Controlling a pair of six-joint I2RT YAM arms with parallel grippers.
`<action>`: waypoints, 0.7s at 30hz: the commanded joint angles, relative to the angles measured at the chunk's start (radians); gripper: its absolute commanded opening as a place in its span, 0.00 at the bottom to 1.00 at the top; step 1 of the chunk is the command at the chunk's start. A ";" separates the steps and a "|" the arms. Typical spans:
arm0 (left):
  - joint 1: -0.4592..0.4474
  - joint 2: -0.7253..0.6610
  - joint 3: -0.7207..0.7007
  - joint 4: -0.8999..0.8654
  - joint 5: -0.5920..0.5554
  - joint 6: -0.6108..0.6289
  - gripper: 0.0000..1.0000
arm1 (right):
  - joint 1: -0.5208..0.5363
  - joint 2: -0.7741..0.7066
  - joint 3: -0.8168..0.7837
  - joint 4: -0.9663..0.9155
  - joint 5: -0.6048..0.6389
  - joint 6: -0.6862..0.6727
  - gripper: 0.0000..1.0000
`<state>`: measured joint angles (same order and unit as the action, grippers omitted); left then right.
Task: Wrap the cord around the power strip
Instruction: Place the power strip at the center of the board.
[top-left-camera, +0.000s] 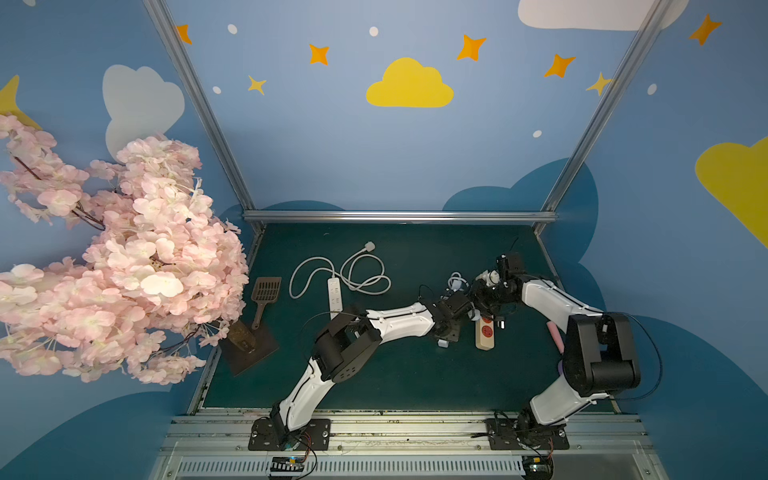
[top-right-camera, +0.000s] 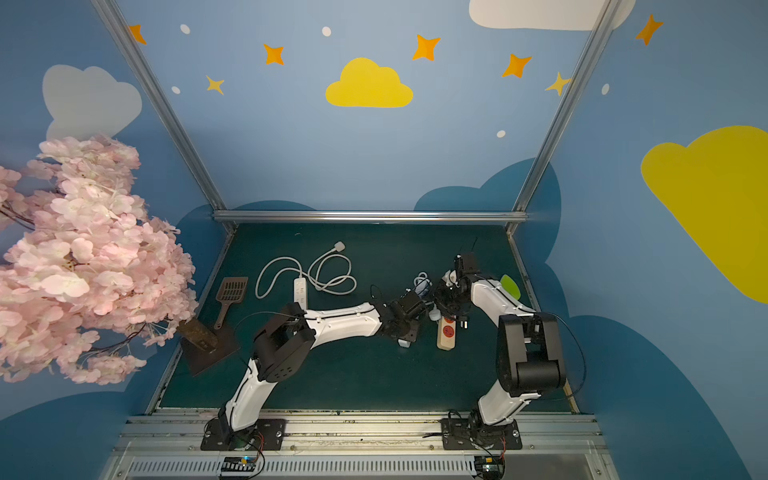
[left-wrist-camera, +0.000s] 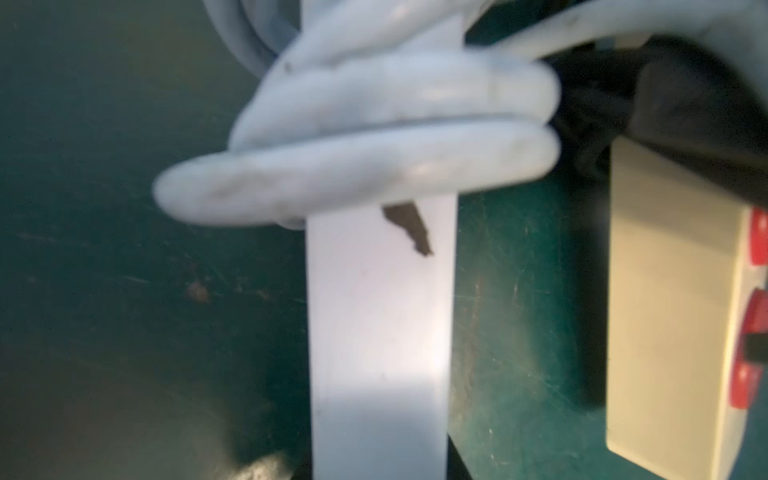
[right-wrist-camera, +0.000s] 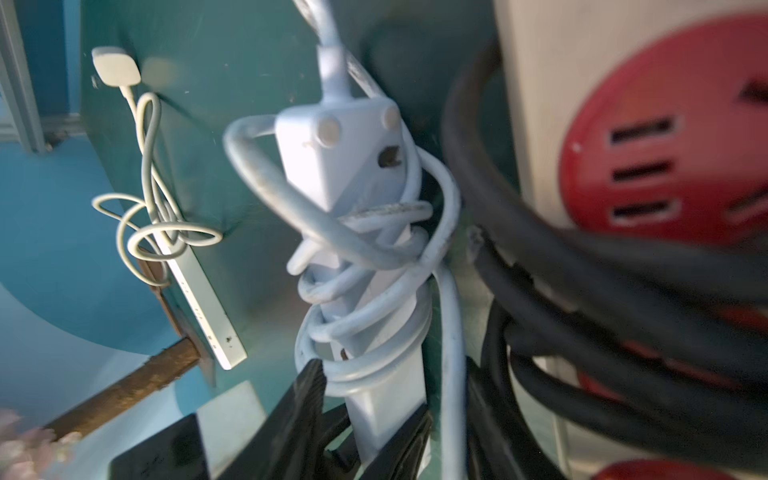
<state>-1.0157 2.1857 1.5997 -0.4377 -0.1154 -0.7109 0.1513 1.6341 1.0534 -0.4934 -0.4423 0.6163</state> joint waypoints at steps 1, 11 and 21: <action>-0.008 -0.016 -0.052 -0.003 0.114 -0.013 0.39 | 0.016 -0.003 0.052 -0.077 0.055 -0.049 0.60; 0.008 -0.062 -0.101 0.072 0.151 0.010 0.46 | 0.083 0.041 0.140 -0.171 0.198 -0.078 0.70; 0.012 -0.081 -0.102 0.083 0.146 0.034 0.55 | 0.147 0.061 0.205 -0.235 0.294 -0.119 0.72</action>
<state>-1.0016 2.1387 1.5196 -0.3416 0.0109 -0.6983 0.2741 1.6691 1.2278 -0.6762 -0.2031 0.5228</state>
